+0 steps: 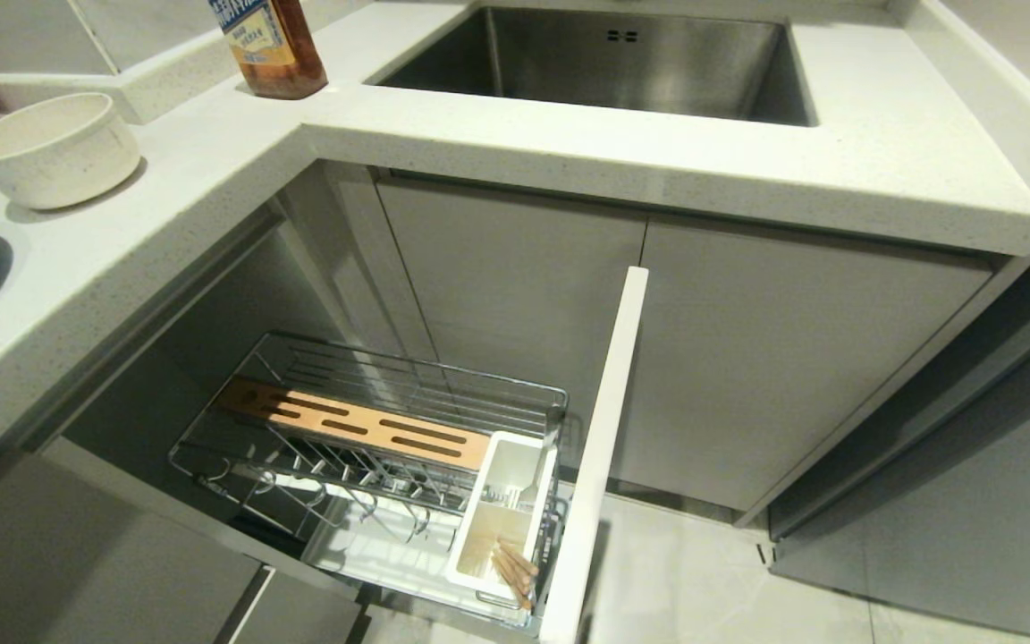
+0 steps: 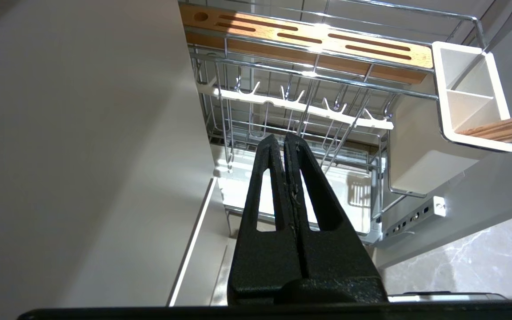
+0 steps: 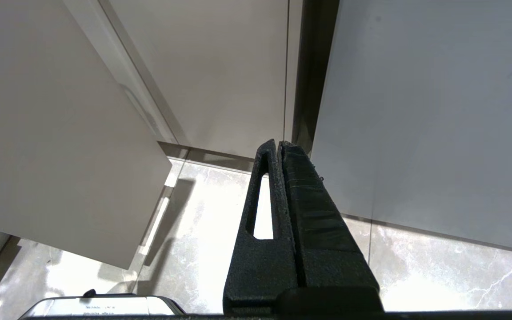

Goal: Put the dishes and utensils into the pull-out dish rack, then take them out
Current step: Pick up the chopsticks and place it in the cupboard

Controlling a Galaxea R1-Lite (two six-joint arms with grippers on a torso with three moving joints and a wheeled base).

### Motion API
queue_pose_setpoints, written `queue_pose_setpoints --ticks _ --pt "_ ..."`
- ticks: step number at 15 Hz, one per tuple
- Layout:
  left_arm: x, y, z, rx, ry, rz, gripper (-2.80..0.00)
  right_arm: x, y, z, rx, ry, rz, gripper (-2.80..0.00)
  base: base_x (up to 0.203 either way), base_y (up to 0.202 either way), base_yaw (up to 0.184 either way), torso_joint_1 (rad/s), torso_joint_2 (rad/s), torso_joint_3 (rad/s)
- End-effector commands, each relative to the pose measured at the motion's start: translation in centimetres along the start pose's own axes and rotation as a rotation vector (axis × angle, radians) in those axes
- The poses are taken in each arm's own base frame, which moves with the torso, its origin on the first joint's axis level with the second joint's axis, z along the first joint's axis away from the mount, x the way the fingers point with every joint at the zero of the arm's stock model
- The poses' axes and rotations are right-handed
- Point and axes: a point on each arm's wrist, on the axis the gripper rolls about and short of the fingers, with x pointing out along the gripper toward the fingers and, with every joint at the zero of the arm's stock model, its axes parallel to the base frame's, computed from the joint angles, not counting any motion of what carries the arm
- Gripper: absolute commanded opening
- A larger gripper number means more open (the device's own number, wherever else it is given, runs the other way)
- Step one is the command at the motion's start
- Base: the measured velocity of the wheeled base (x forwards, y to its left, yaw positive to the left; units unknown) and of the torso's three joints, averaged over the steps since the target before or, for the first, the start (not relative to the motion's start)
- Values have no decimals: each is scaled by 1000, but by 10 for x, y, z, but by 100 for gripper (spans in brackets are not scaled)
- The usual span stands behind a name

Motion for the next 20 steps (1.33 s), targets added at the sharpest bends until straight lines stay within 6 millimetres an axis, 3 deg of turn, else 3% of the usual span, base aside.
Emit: queue_pose_setpoints --ticks 1,2,5,8,11,12,14,16,20 --pt "0 0 0 4 -2 -1 -280 0 0 0 0 1 0 -280 0 0 0 0 0 0" --pt "-1 0 5 4 -33 -3 -280 0 0 0 0 0 0 -280 0 0 0 0 0 0" --pt "-19 -1 55 12 -252 -59 -280 0 0 0 0 1 0 -280 0 0 0 0 0 0" --pt "-53 -2 121 30 -388 -114 -280 0 0 0 0 0 0 -280 0 0 0 0 0 0" --pt "-76 -2 197 34 -365 -132 -280 0 0 0 0 1 0 -280 0 0 0 0 0 0" --pt "-67 -2 221 32 -313 -136 -280 0 0 0 0 0 0 -280 0 0 0 0 0 0" --pt "-31 -3 266 23 -201 -121 -280 0 0 0 0 1 0 -280 0 0 0 0 0 0" --pt "14 -1 291 3 -93 -73 -280 0 0 0 0 0 0 -280 0 0 0 0 0 0" --pt "102 10 323 -134 30 180 -280 0 0 0 0 0 0 -280 0 0 0 0 0 0"
